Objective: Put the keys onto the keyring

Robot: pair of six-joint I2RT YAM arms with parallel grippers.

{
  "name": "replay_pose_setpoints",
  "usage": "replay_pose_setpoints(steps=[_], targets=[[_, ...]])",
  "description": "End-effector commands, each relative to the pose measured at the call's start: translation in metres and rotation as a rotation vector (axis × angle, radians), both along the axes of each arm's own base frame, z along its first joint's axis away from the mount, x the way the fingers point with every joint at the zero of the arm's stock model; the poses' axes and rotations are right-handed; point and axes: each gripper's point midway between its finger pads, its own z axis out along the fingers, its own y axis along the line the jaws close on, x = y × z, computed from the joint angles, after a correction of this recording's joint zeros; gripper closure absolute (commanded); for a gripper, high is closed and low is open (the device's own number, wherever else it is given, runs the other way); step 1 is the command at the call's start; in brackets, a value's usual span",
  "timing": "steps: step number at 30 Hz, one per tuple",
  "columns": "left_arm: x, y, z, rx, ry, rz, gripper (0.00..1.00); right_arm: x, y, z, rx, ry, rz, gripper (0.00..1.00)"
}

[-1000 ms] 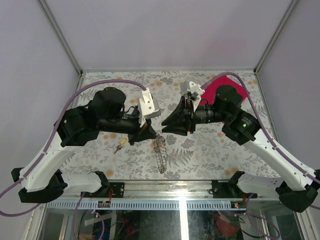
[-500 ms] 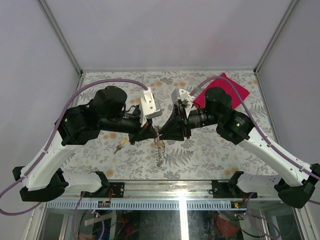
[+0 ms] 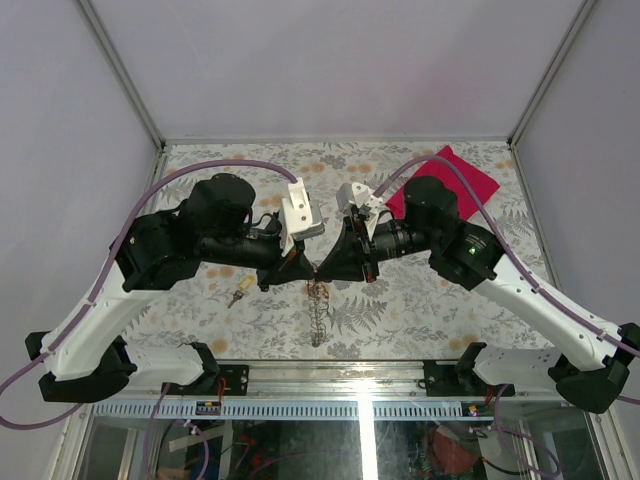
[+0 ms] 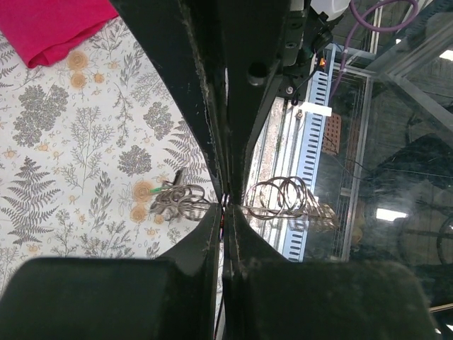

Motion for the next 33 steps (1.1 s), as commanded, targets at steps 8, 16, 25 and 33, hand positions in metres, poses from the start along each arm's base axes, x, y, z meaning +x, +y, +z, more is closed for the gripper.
replay_pose_setpoints(steps=[8,16,25,33], targets=[[-0.005,0.000,0.033,-0.139,-0.082,-0.007,0.85,-0.008,-0.006,0.034,0.113,-0.107,0.001,1.00],[-0.011,0.001,0.046,-0.236,-0.111,-0.015,0.68,-0.019,-0.012,0.046,0.161,-0.121,0.035,1.00],[-0.012,-0.001,0.046,-0.243,-0.128,-0.042,0.62,-0.026,-0.014,0.049,0.172,-0.109,0.072,1.00],[-0.023,-0.003,0.068,-0.353,-0.179,-0.103,0.55,-0.034,-0.012,0.046,0.164,-0.086,0.131,1.00]])
